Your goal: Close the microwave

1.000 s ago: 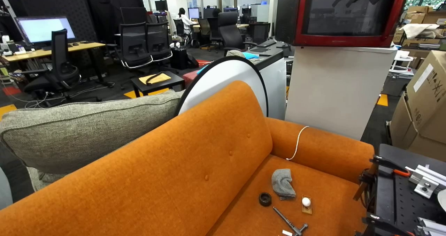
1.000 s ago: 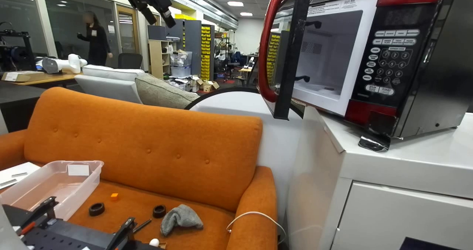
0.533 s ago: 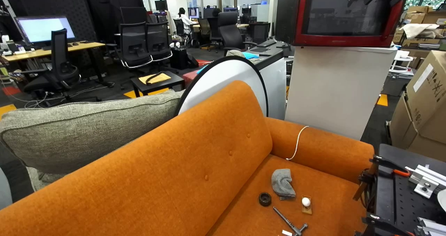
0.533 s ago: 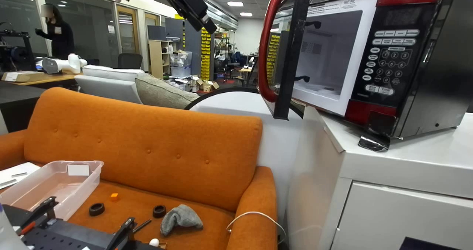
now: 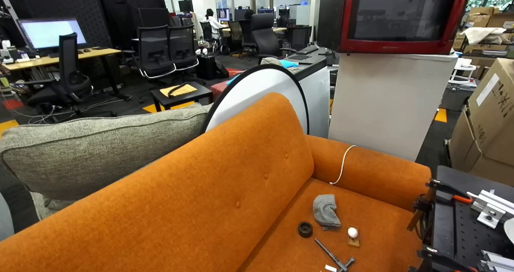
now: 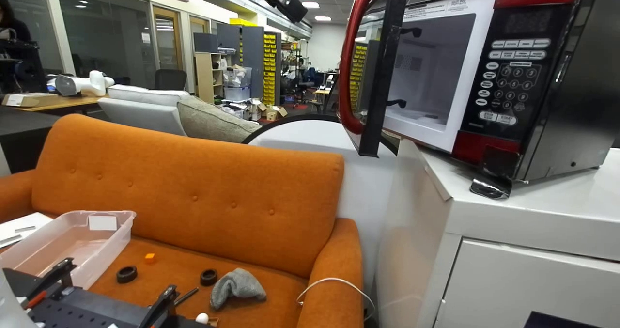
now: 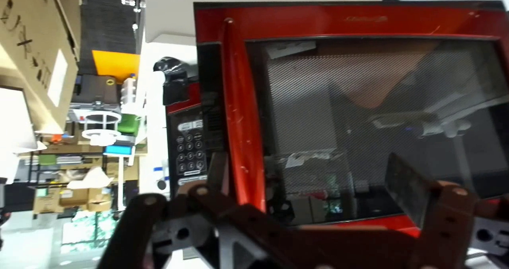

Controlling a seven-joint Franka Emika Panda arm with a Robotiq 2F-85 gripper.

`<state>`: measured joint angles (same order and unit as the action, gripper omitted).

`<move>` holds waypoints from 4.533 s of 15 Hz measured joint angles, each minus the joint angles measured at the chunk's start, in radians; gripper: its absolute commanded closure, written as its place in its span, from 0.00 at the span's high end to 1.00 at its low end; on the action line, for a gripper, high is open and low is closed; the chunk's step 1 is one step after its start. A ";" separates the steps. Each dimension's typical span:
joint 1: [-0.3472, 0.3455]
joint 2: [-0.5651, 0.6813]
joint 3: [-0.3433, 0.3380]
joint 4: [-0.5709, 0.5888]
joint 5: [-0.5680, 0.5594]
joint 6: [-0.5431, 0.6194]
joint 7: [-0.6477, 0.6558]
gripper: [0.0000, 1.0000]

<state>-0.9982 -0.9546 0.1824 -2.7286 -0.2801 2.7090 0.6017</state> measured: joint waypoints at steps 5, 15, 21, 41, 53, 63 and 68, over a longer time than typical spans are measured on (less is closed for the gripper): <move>-0.183 0.011 0.120 -0.009 0.000 0.044 0.068 1.00; -0.194 0.015 0.130 -0.008 0.005 0.047 0.071 1.00; -0.263 0.041 0.189 -0.008 0.005 0.048 0.109 1.00; -0.545 0.178 0.461 0.104 -0.007 0.063 0.350 0.99; -0.667 0.258 0.549 0.181 -0.008 0.073 0.401 0.10; -0.786 0.293 0.632 0.237 -0.014 0.083 0.418 0.08; -0.906 0.307 0.730 0.292 -0.014 0.083 0.457 0.08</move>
<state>-1.9046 -0.6476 0.9122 -2.4367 -0.2940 2.7920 1.0586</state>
